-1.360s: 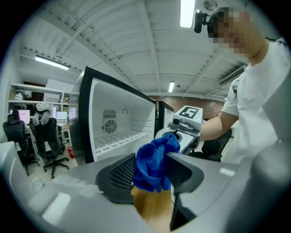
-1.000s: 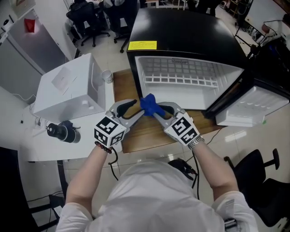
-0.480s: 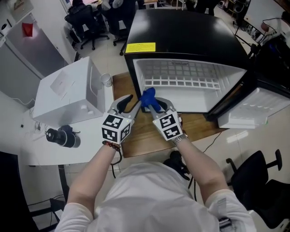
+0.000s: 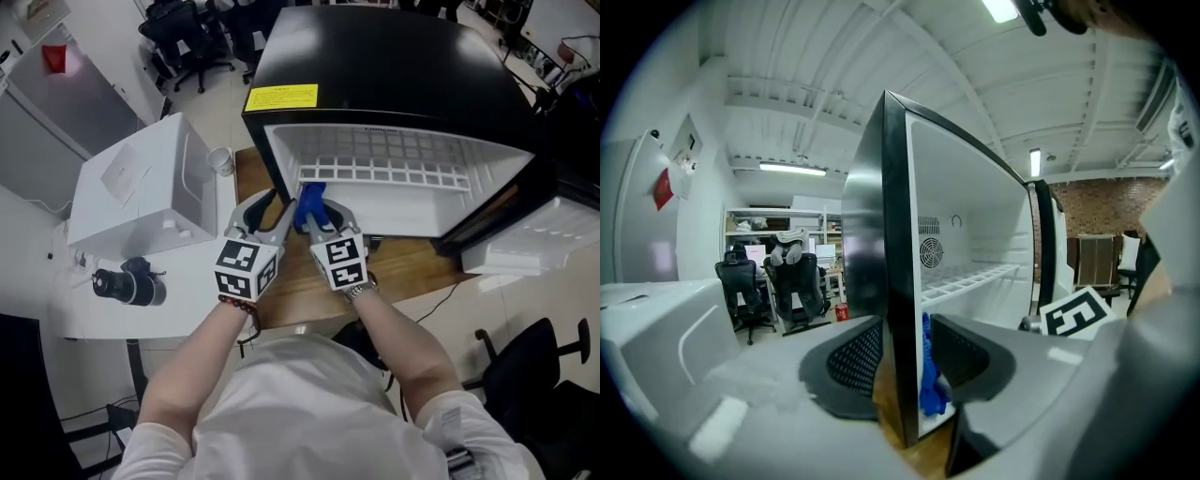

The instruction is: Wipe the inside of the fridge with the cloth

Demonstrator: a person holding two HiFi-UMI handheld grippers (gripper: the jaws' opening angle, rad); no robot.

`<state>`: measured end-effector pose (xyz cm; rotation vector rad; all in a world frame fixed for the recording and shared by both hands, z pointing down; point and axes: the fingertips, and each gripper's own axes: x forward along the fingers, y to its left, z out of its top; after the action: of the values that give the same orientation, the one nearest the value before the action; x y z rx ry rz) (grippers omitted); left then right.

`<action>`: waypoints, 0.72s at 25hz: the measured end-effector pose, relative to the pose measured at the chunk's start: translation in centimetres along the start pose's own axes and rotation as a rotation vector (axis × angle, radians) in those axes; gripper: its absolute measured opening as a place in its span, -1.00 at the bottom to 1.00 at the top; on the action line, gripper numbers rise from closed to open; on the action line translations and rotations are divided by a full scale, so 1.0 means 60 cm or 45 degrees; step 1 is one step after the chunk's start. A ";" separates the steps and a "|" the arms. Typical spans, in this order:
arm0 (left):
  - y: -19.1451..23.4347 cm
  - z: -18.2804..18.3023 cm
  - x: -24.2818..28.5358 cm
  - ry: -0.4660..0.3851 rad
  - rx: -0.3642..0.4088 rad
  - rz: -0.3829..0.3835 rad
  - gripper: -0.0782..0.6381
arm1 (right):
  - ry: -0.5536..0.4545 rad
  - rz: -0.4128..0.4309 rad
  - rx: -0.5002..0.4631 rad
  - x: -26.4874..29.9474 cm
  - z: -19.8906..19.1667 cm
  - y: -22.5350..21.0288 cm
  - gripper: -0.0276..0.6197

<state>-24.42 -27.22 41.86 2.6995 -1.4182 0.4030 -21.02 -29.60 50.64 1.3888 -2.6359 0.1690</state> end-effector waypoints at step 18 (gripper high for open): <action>0.003 -0.008 0.025 0.006 -0.001 0.075 -0.35 | -0.010 -0.124 0.082 0.086 -0.035 -0.077 -0.72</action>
<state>-23.86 -28.42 42.69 2.6594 -1.4997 0.4125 -19.92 -36.00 53.81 1.5378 -2.5836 0.2391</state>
